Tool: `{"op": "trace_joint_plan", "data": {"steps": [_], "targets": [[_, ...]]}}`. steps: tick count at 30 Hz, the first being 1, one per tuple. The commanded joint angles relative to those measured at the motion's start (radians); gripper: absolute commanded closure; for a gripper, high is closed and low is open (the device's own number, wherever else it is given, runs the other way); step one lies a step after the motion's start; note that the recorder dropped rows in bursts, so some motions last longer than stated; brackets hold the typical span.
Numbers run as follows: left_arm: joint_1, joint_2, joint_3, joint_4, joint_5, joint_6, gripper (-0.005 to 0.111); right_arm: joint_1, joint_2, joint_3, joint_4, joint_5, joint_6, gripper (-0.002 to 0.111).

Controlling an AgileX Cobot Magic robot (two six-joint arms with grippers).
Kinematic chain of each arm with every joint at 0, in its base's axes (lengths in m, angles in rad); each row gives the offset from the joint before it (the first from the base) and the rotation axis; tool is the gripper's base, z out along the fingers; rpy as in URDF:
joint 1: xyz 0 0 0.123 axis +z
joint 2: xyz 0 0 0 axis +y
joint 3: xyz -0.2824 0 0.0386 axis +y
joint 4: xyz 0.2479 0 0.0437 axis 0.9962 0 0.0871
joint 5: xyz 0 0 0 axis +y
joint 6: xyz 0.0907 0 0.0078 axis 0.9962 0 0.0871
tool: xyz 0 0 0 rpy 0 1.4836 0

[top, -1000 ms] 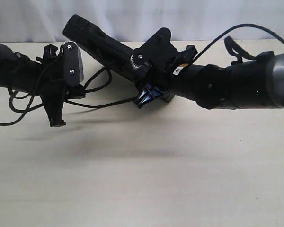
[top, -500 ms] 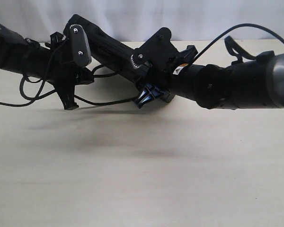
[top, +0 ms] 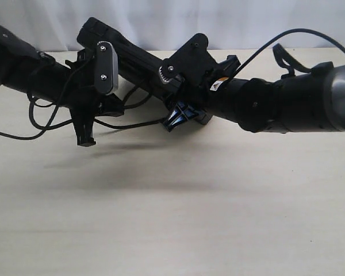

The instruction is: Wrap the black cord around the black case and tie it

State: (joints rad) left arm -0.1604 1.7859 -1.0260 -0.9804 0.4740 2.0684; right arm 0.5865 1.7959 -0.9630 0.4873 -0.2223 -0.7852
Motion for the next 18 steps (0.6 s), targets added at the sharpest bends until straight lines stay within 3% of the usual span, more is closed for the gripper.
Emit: {"op": "trace_joint_plan", "data": {"steps": [1,8,18], "targets": [[0.003,0.002,-0.005,0.064,0.01,0.001,0.107,-0.001,0.007,0.016,0.059,0.093,0.072,0.104],[0.008,0.002,-0.005,0.05,-0.106,-0.032,0.107,-0.001,0.007,0.016,0.059,0.097,0.072,0.104],[0.008,0.002,-0.005,-0.017,-0.166,-0.032,0.107,-0.001,0.007,0.016,0.059,0.129,0.064,0.104]]}}
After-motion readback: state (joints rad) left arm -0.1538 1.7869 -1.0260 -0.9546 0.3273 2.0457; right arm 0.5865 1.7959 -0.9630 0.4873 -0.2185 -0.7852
